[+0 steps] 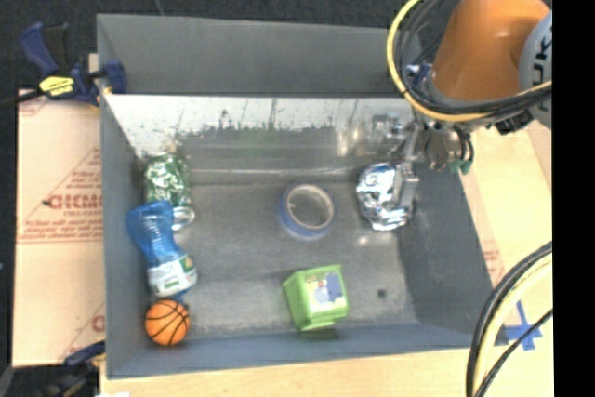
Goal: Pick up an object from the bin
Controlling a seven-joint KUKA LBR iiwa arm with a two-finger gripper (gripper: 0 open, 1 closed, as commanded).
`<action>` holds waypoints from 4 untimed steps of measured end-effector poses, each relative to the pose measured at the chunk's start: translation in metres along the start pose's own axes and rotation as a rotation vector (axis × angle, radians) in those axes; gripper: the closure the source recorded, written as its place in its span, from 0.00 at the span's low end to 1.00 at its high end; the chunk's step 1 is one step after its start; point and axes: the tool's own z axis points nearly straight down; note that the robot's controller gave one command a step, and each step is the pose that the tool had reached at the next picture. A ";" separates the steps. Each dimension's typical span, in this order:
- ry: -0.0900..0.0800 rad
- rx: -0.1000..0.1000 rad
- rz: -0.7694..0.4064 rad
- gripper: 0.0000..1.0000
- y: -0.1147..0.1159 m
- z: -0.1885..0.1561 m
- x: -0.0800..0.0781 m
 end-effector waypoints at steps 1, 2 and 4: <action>0.000 0.000 0.000 0.00 0.000 0.000 0.000; -0.001 -0.001 0.045 0.00 0.017 0.044 -0.008; -0.007 -0.002 0.054 0.00 0.052 0.108 0.025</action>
Offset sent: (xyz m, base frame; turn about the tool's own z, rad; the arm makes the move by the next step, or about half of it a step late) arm 0.0083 0.0172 -0.0426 0.0464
